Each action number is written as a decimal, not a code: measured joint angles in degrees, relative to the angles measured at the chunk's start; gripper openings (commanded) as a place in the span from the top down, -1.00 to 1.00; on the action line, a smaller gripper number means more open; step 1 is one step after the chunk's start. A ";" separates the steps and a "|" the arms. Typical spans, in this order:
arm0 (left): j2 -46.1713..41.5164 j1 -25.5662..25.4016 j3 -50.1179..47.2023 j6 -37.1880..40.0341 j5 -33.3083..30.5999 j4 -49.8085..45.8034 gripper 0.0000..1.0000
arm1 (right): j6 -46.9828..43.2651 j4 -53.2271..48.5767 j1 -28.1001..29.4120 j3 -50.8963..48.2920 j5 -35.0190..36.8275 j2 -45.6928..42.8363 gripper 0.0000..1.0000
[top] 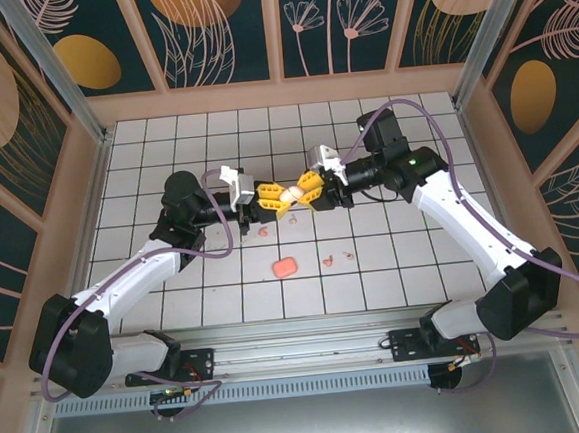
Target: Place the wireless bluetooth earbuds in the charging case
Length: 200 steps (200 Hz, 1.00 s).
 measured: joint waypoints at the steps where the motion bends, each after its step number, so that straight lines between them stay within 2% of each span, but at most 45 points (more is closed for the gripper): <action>1: 0.00 0.00 0.00 0.00 0.00 0.00 0.57 | 0.02 0.02 0.00 0.00 0.02 0.00 0.59; 16: -0.04 0.02 0.00 0.46 0.07 -0.17 0.26 | 0.02 -0.22 0.02 0.04 0.24 -0.13 0.61; 40: -0.44 -0.02 1.20 4.24 -1.70 -4.37 -0.07 | 0.07 -0.31 0.09 -0.20 2.49 -1.05 0.61; 82: -1.29 -0.04 5.84 17.62 -7.10 -20.13 -0.10 | 0.04 0.31 0.76 -3.87 14.23 -7.15 0.64; 116: -1.29 -0.02 7.17 25.97 -10.45 -30.16 -0.13 | -1.27 0.37 5.16 -3.93 25.38 -8.66 0.63; 164: -1.11 -0.02 7.19 30.01 -10.84 -36.06 -0.12 | -2.91 0.46 10.32 -3.93 33.81 -7.93 0.62; 200: -0.39 -0.02 7.39 30.49 -10.60 -37.79 -0.10 | -3.85 0.46 12.98 -3.93 36.83 -5.88 0.62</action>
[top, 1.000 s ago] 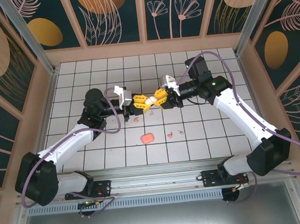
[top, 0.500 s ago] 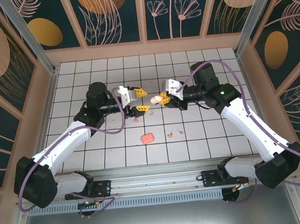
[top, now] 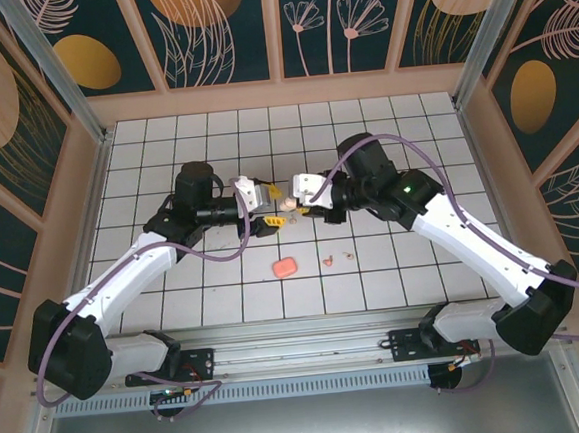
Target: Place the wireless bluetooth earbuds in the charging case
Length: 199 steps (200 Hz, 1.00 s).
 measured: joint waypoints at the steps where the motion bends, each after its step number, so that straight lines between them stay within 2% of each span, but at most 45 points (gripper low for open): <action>1: 0.02 -0.02 0.02 0.00 -0.02 0.00 -0.10 | -0.02 0.00 0.07 0.00 0.04 0.09 0.62; 27: 0.20 0.00 0.28 0.00 0.24 -0.33 -0.07 | -0.17 -0.04 1.22 0.00 1.27 1.05 0.62; 48: 0.22 -0.02 0.39 -0.09 0.55 -0.31 0.02 | -0.17 0.00 1.92 0.02 1.75 1.25 0.62; 94: 0.24 -0.07 0.44 -0.13 1.57 -0.94 0.45 | -0.13 0.15 2.25 0.09 2.19 1.29 0.62; 116: 0.24 -0.11 0.48 -0.17 1.49 -1.14 0.60 | 0.07 0.31 2.27 0.11 2.64 1.31 0.58; 132: 0.24 -0.11 0.48 -0.04 1.51 -1.09 0.64 | 0.72 0.33 2.36 0.11 2.80 1.31 0.31; 143: 0.24 -0.11 0.52 -0.09 1.46 -1.09 0.65 | 1.66 0.39 2.43 0.11 2.78 1.33 0.21; 199: 0.24 -0.11 0.52 -0.11 1.44 -1.01 0.66 | 4.39 2.32 1.57 0.00 1.77 1.22 0.17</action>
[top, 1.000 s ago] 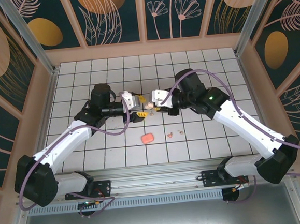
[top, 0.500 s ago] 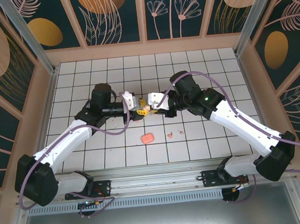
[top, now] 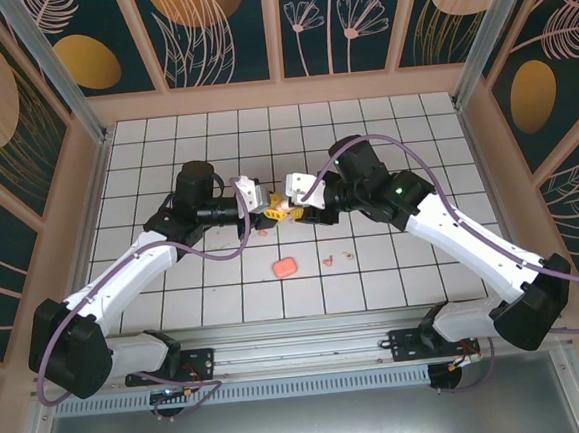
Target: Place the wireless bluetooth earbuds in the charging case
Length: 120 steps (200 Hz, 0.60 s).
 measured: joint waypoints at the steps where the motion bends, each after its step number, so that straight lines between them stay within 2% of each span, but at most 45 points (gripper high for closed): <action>1: 0.00 0.00 0.00 0.00 0.00 0.00 0.66 | 0.00 0.00 -0.02 -0.02 -0.07 -0.02 0.17; 66: 0.00 0.00 -0.17 -0.52 -0.37 0.48 0.67 | 1.77 2.75 -4.00 -2.08 -4.50 -2.34 0.18; 120: 0.00 -0.33 -0.70 -2.36 0.94 1.73 0.70 | 3.26 5.73 -5.25 -3.06 -4.74 -2.86 0.18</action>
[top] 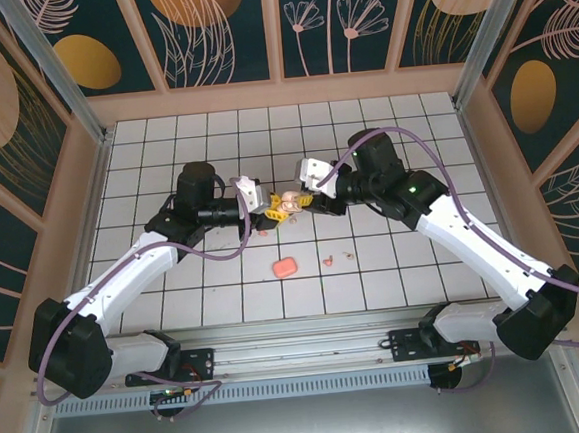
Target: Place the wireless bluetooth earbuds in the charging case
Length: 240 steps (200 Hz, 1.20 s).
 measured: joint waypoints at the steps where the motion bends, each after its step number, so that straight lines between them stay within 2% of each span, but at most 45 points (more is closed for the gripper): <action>1: 0.00 0.00 -0.04 -0.13 0.09 0.20 0.70 | 0.02 0.02 0.00 -0.02 0.00 0.00 0.17; 38: 0.00 0.00 -3.45 -4.90 2.08 6.95 0.74 | 1.31 0.96 -0.28 -1.18 -0.42 0.00 0.17; 71: 0.00 0.00 -8.90 -11.91 2.38 17.33 0.78 | 3.21 2.69 -2.67 -2.12 -3.72 -1.22 0.09; 112: 1.90 0.00 -17.33 -25.27 1.49 39.21 0.78 | 8.00 4.55 -6.71 -3.34 -8.76 -5.44 -0.01; 131: 4.63 0.00 -20.11 -31.95 -0.52 49.64 0.78 | 12.41 4.74 -8.94 -3.41 -8.94 -6.67 -0.02; 155: 7.52 0.00 -23.41 -38.75 -3.80 60.78 0.77 | 20.83 3.72 -10.69 -3.45 -5.01 -6.67 0.00; 182: 9.16 0.00 -26.03 -43.41 -6.51 68.63 0.76 | 30.40 -0.92 -11.58 -3.85 1.20 -5.86 0.00; 240: 9.42 0.00 -27.30 -45.42 -8.87 72.28 0.77 | 51.06 -9.77 -12.00 -11.15 8.79 0.24 0.03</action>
